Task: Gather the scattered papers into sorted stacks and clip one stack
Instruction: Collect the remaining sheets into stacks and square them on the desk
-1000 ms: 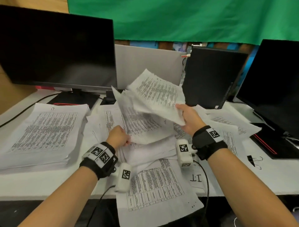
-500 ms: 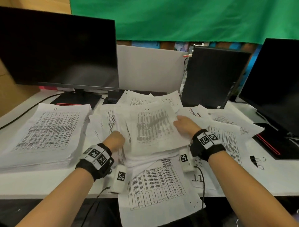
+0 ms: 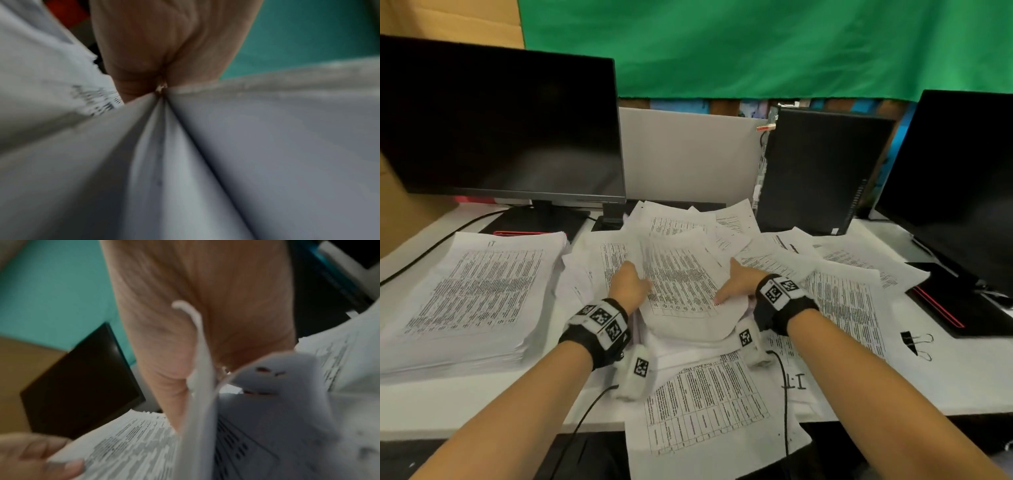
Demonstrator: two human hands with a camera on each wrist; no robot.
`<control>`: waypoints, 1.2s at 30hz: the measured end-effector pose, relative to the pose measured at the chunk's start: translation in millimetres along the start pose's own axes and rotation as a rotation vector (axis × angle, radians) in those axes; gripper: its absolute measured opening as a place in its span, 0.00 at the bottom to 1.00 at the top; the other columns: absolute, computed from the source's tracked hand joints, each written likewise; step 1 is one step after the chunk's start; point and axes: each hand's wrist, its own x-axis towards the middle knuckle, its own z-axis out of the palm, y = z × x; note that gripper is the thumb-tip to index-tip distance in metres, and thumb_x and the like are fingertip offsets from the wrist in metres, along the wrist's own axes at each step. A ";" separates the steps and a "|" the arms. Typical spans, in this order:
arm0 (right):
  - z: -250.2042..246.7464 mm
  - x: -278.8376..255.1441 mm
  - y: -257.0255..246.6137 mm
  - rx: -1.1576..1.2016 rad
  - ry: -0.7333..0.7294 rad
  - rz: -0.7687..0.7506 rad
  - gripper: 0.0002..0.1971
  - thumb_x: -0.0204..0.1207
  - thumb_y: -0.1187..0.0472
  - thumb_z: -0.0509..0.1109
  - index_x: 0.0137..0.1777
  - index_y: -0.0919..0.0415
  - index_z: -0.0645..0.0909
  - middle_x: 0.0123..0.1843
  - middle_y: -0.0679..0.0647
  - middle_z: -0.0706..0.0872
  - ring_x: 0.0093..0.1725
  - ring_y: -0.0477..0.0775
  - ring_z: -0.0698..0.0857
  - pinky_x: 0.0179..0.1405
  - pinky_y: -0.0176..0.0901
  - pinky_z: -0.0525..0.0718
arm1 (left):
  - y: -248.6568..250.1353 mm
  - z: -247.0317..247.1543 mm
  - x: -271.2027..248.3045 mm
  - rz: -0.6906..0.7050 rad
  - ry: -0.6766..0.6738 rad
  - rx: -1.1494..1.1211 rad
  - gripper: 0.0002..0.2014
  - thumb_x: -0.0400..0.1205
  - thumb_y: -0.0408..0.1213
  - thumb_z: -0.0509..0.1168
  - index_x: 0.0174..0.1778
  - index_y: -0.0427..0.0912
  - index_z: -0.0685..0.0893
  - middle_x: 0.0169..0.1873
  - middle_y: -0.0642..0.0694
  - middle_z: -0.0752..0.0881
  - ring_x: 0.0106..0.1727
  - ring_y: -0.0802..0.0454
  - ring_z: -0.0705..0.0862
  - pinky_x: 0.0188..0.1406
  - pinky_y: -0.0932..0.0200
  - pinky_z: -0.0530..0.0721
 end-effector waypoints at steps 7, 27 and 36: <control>-39.0 -32.5 25.3 0.541 0.130 -0.267 0.27 0.71 0.50 0.79 0.69 0.53 0.77 0.64 0.48 0.86 0.60 0.53 0.86 0.59 0.54 0.84 | 16.0 -45.9 -19.2 0.318 0.070 -0.463 0.12 0.86 0.34 0.58 0.66 0.40 0.74 0.61 0.45 0.83 0.57 0.53 0.85 0.59 0.51 0.84; -58.9 -115.1 -63.2 0.998 0.566 -0.803 0.22 0.76 0.59 0.75 0.69 0.65 0.81 0.62 0.59 0.89 0.63 0.57 0.88 0.67 0.61 0.84 | 117.9 -73.8 -53.9 0.820 0.189 -0.525 0.11 0.84 0.32 0.63 0.61 0.41 0.82 0.52 0.53 0.86 0.53 0.63 0.85 0.52 0.68 0.83; -17.2 -60.3 -9.9 0.734 0.336 -0.490 0.19 0.80 0.53 0.71 0.70 0.57 0.81 0.65 0.52 0.88 0.64 0.52 0.86 0.70 0.57 0.81 | 38.5 -60.4 -17.7 0.298 -0.201 -0.314 0.19 0.80 0.49 0.67 0.66 0.48 0.81 0.61 0.49 0.86 0.63 0.48 0.83 0.68 0.41 0.78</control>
